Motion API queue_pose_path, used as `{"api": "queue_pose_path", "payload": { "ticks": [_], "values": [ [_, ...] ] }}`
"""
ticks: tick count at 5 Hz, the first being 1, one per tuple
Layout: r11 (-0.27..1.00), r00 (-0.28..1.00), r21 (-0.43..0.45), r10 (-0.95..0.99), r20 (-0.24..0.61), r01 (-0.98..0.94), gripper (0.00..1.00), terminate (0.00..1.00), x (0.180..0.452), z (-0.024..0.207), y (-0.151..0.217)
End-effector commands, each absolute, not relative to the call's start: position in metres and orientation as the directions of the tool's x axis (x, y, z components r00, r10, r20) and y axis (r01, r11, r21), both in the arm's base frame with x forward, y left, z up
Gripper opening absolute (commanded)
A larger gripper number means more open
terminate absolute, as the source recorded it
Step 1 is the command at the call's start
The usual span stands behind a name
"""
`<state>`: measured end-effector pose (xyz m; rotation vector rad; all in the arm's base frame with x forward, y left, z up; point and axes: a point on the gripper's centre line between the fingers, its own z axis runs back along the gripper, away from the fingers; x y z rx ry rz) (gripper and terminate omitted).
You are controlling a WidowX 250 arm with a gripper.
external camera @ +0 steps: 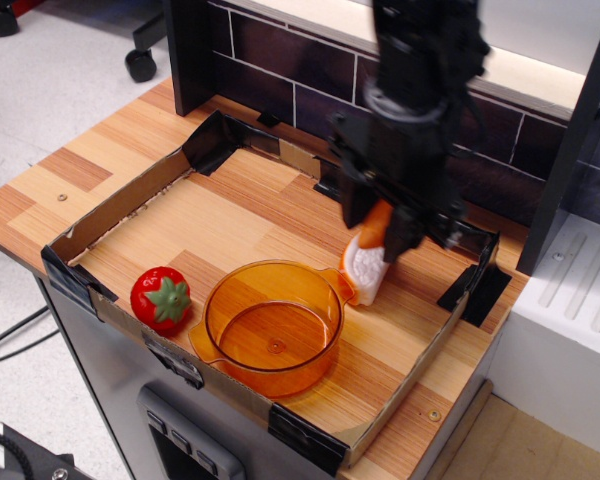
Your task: Take carrot out of pot
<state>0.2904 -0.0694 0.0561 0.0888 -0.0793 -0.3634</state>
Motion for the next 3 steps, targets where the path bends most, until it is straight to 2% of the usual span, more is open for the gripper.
{"api": "queue_pose_path", "payload": {
  "ticks": [1, 2, 3],
  "values": [
    [0.933, 0.936, 0.121, -0.347, 0.062, 0.338, 0.00, 0.00, 0.315, 0.050, -0.084],
    [0.934, 0.939, 0.128, -0.342, 0.039, 0.335, 0.00, 0.00, 0.319, 0.041, -0.090],
    [0.943, 0.946, 0.105, -0.321, 0.033, 0.316, 1.00, 0.00, 0.318, 0.039, -0.094]
  ]
}}
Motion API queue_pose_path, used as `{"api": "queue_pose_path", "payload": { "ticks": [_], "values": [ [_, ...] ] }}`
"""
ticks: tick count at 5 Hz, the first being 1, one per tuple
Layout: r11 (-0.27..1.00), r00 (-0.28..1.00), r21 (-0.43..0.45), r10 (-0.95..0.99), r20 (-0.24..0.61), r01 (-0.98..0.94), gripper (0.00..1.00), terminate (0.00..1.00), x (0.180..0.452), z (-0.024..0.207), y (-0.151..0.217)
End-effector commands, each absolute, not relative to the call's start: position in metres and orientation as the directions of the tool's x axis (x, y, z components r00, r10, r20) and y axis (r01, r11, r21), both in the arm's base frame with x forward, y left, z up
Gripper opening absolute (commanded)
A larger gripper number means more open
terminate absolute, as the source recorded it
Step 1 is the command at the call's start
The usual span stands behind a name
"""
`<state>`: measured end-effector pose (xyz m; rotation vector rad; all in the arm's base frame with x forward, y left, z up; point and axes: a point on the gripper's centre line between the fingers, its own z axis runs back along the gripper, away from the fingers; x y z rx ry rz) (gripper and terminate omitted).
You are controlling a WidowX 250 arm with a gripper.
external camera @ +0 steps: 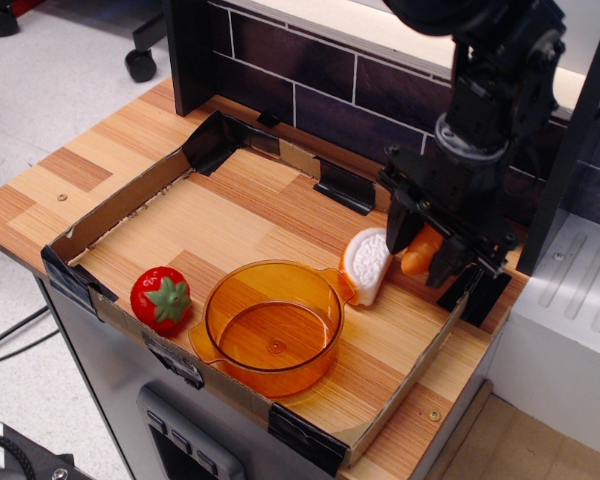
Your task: Take carrot out of pot
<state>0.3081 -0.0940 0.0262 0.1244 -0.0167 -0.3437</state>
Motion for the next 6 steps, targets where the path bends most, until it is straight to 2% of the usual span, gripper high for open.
{"api": "queue_pose_path", "payload": {
  "ticks": [1, 3, 6],
  "values": [
    [0.956, 0.956, 0.078, -0.288, 0.059, 0.283, 1.00, 0.00, 0.320, 0.041, -0.094],
    [0.962, 0.959, 0.056, -0.270, 0.087, 0.266, 1.00, 0.00, 0.324, 0.058, -0.096],
    [0.976, 0.957, 0.057, -0.217, 0.194, 0.209, 1.00, 0.00, 0.322, 0.121, -0.079]
  ]
}}
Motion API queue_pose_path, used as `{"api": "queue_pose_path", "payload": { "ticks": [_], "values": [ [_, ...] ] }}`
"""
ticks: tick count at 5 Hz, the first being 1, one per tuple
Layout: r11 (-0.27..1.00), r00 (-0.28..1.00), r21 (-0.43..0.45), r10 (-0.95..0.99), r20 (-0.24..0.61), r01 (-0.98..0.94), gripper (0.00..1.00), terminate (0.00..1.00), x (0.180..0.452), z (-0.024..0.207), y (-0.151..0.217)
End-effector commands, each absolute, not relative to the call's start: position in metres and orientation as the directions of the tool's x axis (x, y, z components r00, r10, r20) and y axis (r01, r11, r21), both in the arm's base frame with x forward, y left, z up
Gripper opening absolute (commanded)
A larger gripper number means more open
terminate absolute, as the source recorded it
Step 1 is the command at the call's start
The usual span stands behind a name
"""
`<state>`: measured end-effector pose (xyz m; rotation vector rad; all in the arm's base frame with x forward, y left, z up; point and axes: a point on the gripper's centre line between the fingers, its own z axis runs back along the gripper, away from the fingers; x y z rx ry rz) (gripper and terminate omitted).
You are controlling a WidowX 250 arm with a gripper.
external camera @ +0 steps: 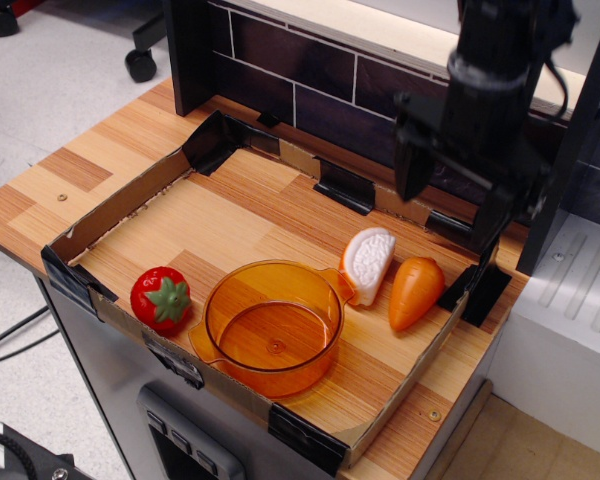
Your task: Take carrot out of pot
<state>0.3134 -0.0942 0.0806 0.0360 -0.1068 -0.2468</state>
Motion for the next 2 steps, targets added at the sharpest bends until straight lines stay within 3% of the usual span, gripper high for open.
{"api": "queue_pose_path", "payload": {
  "ticks": [1, 2],
  "values": [
    [0.976, 0.957, 0.057, -0.217, 0.194, 0.209, 1.00, 0.00, 0.3218, 0.1213, -0.0794],
    [0.976, 0.957, 0.057, -0.217, 0.194, 0.209, 1.00, 1.00, 0.3218, 0.1213, -0.0794]
  ]
}}
